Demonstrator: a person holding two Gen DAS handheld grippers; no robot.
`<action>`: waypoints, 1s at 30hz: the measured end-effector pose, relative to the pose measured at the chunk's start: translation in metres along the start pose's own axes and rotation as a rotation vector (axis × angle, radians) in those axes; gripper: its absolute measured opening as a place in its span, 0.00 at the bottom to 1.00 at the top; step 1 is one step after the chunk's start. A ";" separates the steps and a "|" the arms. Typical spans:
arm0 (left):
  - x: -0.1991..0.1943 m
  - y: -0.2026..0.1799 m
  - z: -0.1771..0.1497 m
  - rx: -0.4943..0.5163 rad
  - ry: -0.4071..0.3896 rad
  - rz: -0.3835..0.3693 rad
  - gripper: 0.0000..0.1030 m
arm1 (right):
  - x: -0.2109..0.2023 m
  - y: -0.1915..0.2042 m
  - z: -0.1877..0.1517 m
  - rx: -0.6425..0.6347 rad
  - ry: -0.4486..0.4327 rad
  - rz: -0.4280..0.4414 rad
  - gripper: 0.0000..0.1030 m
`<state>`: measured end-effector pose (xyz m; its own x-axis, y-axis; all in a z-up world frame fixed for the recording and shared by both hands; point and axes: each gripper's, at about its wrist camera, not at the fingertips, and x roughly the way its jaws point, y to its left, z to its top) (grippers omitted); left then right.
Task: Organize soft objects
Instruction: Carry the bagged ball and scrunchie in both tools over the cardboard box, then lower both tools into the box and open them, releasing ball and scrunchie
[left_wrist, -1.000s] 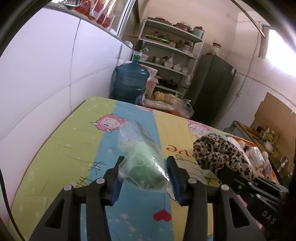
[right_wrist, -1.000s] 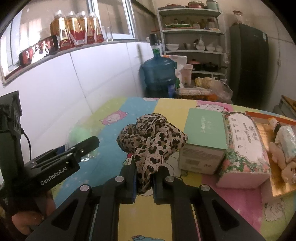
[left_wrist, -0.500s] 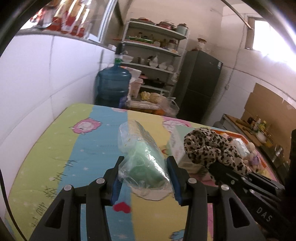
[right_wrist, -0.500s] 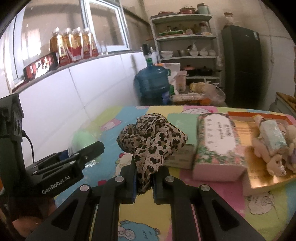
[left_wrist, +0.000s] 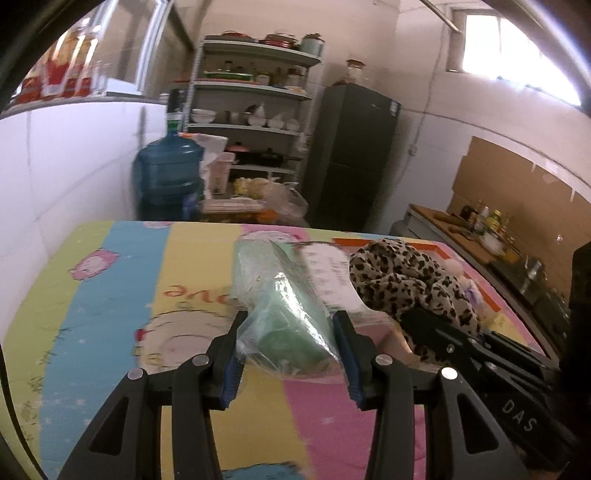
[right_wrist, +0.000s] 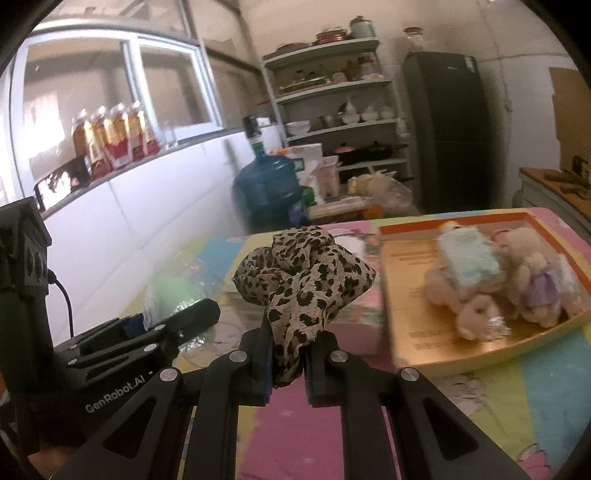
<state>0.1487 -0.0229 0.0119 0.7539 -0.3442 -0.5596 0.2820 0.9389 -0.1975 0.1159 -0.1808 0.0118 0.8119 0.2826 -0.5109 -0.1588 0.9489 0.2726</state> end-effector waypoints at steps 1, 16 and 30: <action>0.002 -0.008 0.001 0.005 -0.001 -0.012 0.44 | -0.003 -0.006 0.001 0.007 -0.005 -0.006 0.12; 0.045 -0.099 0.008 0.076 0.035 -0.091 0.44 | -0.047 -0.114 0.003 0.121 -0.067 -0.119 0.13; 0.101 -0.145 0.005 0.097 0.114 -0.100 0.44 | -0.052 -0.175 0.006 0.172 -0.058 -0.145 0.13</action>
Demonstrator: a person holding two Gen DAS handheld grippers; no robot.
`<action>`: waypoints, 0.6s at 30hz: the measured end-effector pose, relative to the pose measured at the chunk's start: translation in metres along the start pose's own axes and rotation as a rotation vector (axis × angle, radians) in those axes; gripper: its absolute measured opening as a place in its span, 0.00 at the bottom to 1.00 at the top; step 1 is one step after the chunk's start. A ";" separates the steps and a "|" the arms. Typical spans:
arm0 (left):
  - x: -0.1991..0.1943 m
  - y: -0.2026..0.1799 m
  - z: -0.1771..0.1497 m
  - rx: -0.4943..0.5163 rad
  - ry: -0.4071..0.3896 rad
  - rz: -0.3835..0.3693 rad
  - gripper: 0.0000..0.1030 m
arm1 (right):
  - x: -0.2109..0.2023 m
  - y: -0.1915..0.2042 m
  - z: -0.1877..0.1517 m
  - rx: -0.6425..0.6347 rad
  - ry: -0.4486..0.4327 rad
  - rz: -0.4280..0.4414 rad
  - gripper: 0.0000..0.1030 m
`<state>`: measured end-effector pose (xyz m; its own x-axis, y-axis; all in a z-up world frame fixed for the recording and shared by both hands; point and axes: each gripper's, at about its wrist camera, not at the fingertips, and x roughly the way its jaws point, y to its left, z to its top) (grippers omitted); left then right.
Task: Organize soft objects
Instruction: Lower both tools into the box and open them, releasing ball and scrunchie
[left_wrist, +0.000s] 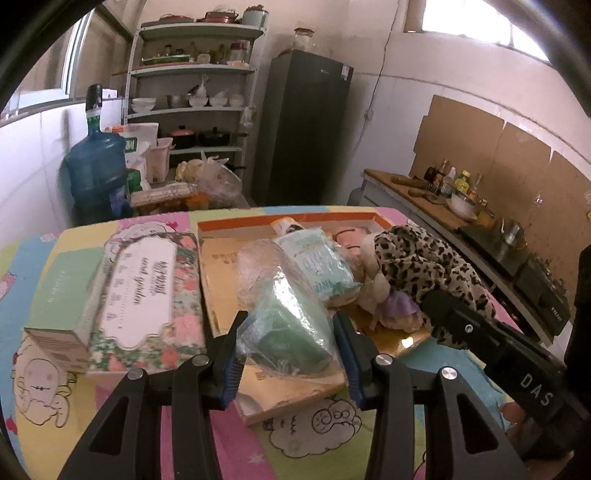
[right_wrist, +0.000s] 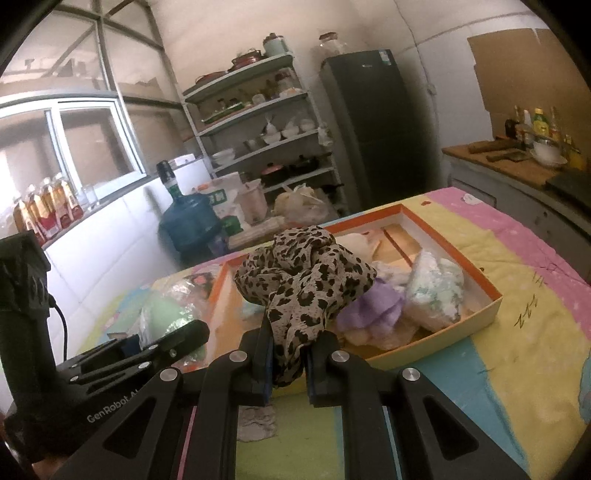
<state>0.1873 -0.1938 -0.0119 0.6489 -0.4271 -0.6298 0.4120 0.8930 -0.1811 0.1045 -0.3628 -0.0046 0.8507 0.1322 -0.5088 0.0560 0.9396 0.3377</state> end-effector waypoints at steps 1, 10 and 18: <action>0.005 0.000 0.000 -0.004 0.008 0.003 0.44 | 0.002 -0.002 0.000 0.002 0.006 0.004 0.13; 0.032 -0.004 -0.004 -0.016 0.058 0.026 0.44 | 0.030 -0.018 0.007 0.015 0.046 0.017 0.13; 0.044 -0.012 -0.005 0.003 0.065 0.028 0.44 | 0.048 -0.027 0.012 0.027 0.057 0.004 0.14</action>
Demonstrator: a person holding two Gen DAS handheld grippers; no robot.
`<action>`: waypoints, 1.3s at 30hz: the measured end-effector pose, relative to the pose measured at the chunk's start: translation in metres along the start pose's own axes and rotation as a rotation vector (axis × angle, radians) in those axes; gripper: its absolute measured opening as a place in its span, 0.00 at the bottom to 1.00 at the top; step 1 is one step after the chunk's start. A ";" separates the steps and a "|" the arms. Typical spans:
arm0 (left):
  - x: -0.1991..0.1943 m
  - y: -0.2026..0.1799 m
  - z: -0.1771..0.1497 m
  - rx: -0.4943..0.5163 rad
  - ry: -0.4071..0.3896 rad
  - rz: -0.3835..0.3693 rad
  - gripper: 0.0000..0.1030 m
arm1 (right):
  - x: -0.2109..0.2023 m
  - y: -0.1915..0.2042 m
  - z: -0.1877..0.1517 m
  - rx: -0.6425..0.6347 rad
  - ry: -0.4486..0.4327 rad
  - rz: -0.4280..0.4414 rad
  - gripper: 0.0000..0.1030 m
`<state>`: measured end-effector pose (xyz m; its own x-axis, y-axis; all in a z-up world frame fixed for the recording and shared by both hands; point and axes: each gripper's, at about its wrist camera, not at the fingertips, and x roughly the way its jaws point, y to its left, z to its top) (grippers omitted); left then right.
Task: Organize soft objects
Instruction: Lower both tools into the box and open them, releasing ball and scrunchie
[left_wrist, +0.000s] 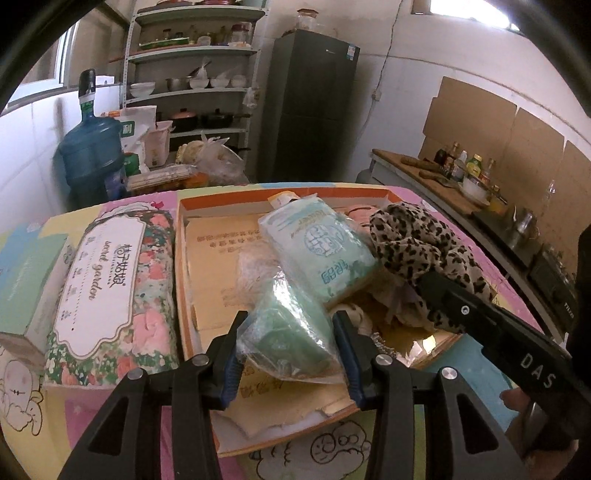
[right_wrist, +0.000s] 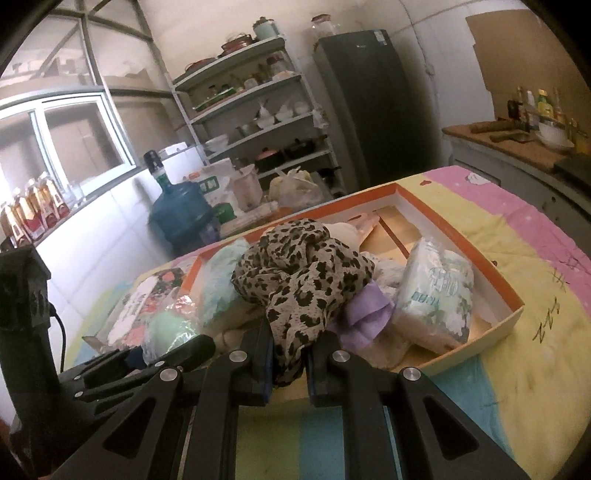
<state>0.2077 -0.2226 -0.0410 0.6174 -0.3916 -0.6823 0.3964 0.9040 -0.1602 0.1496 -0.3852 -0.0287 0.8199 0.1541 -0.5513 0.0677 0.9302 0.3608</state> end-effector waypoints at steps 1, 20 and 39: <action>0.000 -0.001 0.000 0.002 0.000 -0.001 0.44 | 0.002 -0.001 0.001 0.001 0.000 0.000 0.14; -0.011 -0.013 0.000 0.056 -0.038 0.038 0.70 | -0.006 -0.005 -0.003 0.033 -0.020 0.015 0.60; -0.048 -0.001 0.000 0.010 -0.110 0.064 0.70 | -0.038 -0.006 -0.002 0.049 -0.087 -0.025 0.69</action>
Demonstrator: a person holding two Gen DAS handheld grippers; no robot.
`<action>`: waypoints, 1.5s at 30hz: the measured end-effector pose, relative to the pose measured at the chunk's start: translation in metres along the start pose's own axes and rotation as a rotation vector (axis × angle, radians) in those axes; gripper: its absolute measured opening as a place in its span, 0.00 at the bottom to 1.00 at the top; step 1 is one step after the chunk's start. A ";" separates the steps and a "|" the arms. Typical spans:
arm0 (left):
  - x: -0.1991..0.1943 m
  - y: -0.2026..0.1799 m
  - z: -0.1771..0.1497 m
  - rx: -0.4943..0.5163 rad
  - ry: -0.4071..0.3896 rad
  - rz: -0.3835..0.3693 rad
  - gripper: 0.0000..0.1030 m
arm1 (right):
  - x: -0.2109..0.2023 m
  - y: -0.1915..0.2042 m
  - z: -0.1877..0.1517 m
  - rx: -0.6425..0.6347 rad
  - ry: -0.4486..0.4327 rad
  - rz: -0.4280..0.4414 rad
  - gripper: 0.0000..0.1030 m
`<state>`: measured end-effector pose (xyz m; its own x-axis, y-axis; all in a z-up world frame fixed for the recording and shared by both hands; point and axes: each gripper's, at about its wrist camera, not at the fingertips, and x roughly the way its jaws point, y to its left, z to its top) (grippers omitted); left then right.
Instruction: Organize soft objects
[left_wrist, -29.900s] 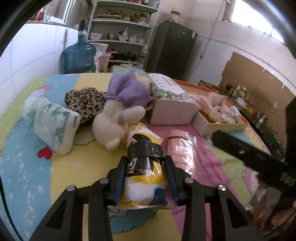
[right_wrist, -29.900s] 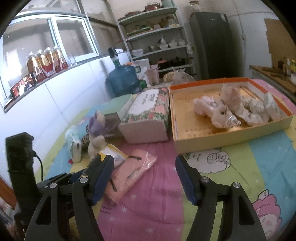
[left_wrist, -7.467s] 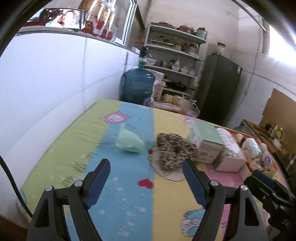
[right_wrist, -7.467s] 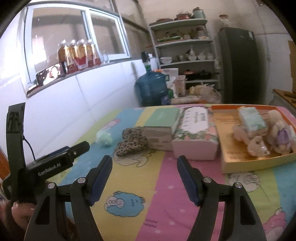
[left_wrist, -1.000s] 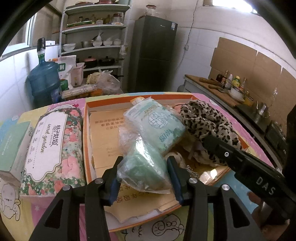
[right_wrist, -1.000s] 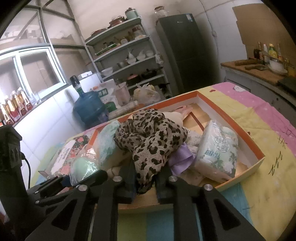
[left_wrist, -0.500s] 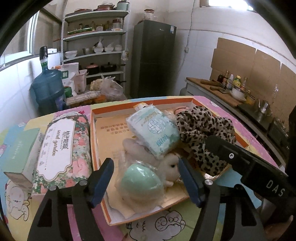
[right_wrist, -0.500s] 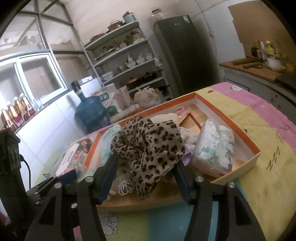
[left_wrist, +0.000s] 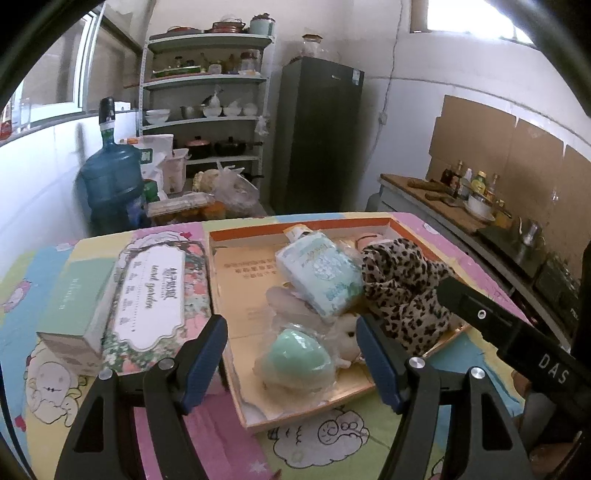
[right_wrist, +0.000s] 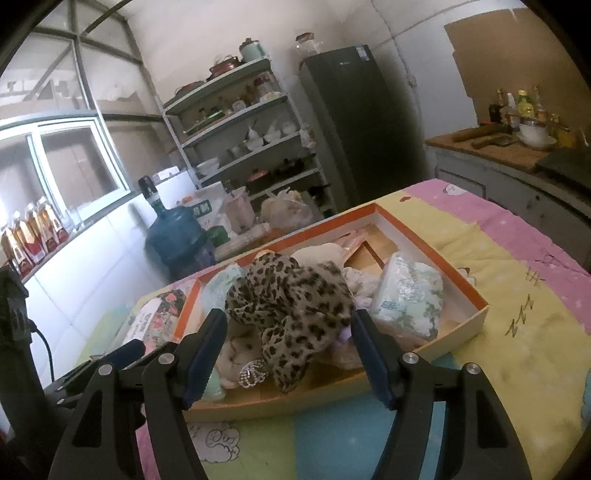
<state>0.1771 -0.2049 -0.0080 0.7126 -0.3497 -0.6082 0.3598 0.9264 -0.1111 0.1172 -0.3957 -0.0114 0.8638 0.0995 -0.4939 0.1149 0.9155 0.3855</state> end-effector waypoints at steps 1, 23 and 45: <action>-0.003 0.001 0.000 -0.003 -0.004 0.000 0.70 | -0.002 0.001 0.000 0.000 -0.004 -0.003 0.69; -0.086 0.029 -0.026 -0.053 -0.098 0.152 0.70 | -0.050 0.076 -0.029 -0.143 -0.039 -0.018 0.70; -0.193 0.082 -0.088 -0.118 -0.187 0.287 0.70 | -0.115 0.170 -0.097 -0.290 -0.103 -0.040 0.70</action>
<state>0.0160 -0.0487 0.0308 0.8764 -0.0828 -0.4745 0.0650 0.9964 -0.0538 -0.0096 -0.2134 0.0355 0.9083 0.0347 -0.4168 0.0179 0.9924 0.1216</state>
